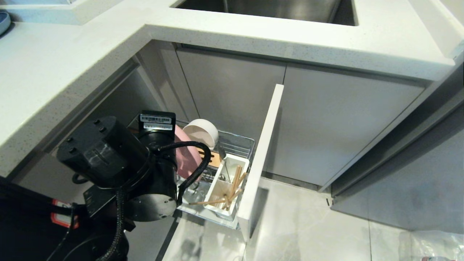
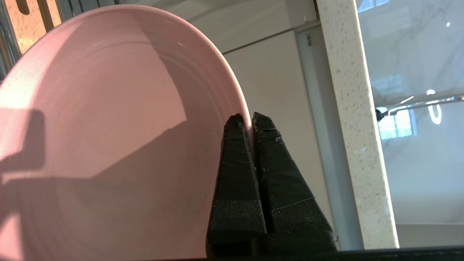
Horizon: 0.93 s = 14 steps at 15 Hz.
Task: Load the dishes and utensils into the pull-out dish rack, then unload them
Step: Pick up the plate and place it in the cupboard
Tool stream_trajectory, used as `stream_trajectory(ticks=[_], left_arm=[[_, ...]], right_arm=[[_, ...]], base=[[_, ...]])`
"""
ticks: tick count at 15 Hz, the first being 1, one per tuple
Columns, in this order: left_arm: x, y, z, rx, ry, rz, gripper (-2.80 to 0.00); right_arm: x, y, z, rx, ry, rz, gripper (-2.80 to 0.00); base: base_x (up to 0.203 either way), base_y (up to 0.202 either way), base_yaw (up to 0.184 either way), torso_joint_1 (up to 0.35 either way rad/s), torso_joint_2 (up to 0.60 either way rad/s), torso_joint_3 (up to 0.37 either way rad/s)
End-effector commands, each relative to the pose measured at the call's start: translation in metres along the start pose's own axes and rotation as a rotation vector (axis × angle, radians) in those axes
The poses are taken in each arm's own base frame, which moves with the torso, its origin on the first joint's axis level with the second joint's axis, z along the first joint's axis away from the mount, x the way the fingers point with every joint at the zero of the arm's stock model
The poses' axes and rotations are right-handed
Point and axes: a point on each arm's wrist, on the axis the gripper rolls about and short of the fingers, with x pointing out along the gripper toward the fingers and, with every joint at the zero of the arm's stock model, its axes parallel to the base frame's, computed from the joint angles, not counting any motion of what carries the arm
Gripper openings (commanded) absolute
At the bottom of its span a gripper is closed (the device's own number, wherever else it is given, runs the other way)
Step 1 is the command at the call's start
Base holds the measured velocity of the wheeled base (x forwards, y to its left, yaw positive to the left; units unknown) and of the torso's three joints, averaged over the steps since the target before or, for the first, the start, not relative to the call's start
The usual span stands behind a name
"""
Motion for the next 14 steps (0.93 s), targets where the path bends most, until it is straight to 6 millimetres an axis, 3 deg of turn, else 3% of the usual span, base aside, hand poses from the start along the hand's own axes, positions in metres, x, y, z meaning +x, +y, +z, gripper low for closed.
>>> stream_trajectory(ticks=[1, 6, 14], left_arm=[[0.0, -0.003, 0.004, -0.022, -0.012, -0.003, -2.8], [0.0, -0.005, 0.006, -0.053, -0.009, -0.013, -2.8], [0.006, 0.009, 0.0, -0.02, -0.023, 0.021, -2.8]], right_arm=[[0.0, 0.0, 0.0, 0.0, 0.001, 0.0, -2.8], [0.0, 0.0, 0.0, 0.0, 0.001, 0.0, -2.8], [0.0, 0.0, 0.0, 0.0, 0.001, 0.0, -2.8]], base=[[0.0, 0.0, 0.0, 0.0, 0.0, 0.0], [0.0, 0.0, 0.0, 0.0, 0.0, 0.0], [0.0, 0.0, 0.0, 0.0, 0.0, 0.0]])
